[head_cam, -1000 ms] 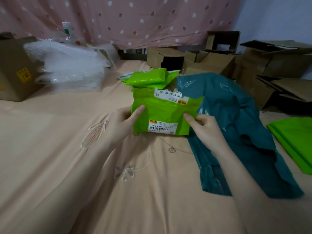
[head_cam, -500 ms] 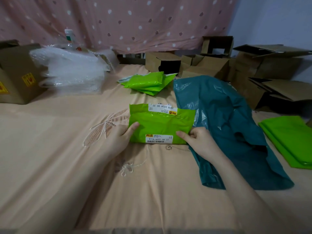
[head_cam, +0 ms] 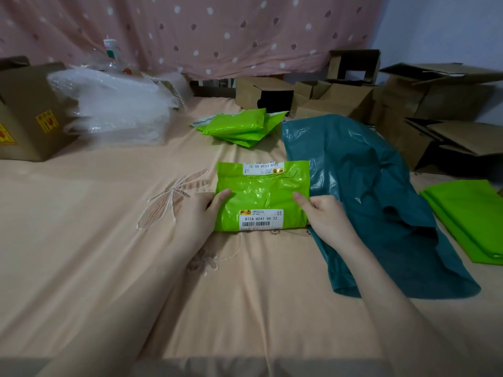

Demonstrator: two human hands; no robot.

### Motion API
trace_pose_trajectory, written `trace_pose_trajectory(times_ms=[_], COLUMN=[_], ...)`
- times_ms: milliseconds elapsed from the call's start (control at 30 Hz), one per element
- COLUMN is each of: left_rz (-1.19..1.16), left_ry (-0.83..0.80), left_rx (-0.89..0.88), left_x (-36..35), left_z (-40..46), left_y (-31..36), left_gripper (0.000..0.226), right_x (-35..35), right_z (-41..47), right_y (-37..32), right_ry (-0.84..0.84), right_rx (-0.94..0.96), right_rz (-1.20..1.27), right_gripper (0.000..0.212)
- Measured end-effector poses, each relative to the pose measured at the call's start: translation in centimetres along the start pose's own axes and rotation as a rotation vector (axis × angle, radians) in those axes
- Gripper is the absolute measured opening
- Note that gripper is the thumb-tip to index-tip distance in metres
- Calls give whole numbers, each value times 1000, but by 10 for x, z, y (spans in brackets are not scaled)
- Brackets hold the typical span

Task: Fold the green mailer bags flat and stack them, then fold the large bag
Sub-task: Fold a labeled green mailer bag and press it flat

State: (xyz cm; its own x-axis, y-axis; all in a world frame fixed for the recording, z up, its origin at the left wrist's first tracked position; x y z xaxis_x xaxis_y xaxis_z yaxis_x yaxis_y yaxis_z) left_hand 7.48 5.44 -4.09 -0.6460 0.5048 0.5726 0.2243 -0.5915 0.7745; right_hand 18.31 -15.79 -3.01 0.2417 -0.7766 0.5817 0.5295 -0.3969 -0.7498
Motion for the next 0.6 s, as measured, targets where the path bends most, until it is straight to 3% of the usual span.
trace_pose_trajectory(times_ms=[133, 267, 467, 600], left_rz=[2, -9, -9, -39], left_ry=[15, 35, 45, 79], left_rx=[4, 50, 120, 145], left_x=[-3, 4, 4, -1], left_z=[3, 10, 29, 40], left_y=[-6, -8, -1, -3], left_gripper=[39, 26, 41, 29], right_x=[-1, -5, -6, -7], right_z=[5, 17, 36, 45], right_y=[4, 3, -1, 1], right_ry=[0, -13, 76, 141], right_rx=[-10, -54, -125, -164], right_rz=[-28, 58, 148, 161], right_gripper=[54, 16, 37, 51])
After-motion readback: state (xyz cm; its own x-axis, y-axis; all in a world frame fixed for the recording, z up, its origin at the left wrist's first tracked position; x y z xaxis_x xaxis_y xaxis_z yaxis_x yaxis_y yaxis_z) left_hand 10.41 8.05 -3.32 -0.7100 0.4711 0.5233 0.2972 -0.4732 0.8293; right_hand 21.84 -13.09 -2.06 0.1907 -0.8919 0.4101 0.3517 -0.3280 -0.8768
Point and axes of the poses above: each hand's wrist, its own z-axis towards the middle knuckle, its own x-axis out of the back of the hand, y = z × x, the point moved 6 cm from there along z, towards the middle knuckle, and after that the axes turned 6 degrees about x, right-handed, at the moved point
